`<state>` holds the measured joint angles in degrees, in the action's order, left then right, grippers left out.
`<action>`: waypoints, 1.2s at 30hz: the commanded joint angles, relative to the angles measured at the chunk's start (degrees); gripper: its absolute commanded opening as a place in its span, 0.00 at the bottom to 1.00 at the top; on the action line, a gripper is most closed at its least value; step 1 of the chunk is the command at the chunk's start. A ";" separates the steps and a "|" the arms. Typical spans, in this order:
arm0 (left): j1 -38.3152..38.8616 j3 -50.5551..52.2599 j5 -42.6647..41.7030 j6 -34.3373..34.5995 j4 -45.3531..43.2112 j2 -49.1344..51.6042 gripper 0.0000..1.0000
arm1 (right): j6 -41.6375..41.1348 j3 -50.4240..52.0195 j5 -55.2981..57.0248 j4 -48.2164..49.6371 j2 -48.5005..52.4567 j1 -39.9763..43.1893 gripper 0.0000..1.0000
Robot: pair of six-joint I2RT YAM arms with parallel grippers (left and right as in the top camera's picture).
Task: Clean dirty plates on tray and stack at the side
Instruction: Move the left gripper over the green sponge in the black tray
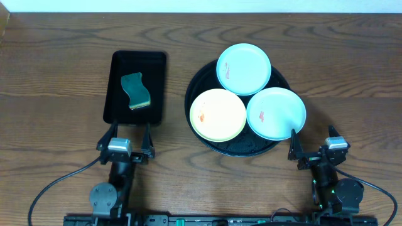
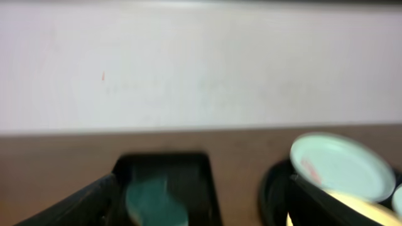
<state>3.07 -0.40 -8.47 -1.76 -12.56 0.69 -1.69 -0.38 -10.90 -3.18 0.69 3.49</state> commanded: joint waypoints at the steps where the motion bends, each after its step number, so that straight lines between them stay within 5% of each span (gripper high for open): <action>1: 0.17 0.17 -4.61 0.33 -5.70 -0.46 0.85 | 0.04 0.02 -0.50 -0.26 -0.37 0.22 0.99; 6: 0.17 -0.17 -5.92 0.28 -15.02 -0.46 0.84 | 0.04 0.02 -0.50 -0.26 -0.37 0.22 0.99; 11: 0.17 -5.35 -4.79 0.31 -13.38 2.73 0.85 | 0.04 0.02 -0.50 -0.26 -0.37 0.22 0.99; 15: 0.13 -17.20 -1.99 -0.50 0.07 14.34 0.85 | 0.04 0.02 -0.50 -0.26 -0.37 0.22 0.99; 26: 0.13 -65.51 -6.19 -4.81 52.02 67.19 0.85 | 0.04 0.02 -0.50 -0.26 -0.37 0.22 0.99; 31: 0.11 -71.63 -12.46 -2.99 55.49 77.11 0.85 | 0.04 0.02 -0.50 -0.26 -0.37 0.22 0.99; 36: -2.67 -77.48 3.41 13.73 60.22 83.01 0.85 | 0.04 0.02 -0.50 -0.26 -0.37 0.22 0.99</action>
<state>2.46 -73.38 -13.26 2.20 45.71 81.58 -1.69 -0.38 -10.90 -3.18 0.67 3.49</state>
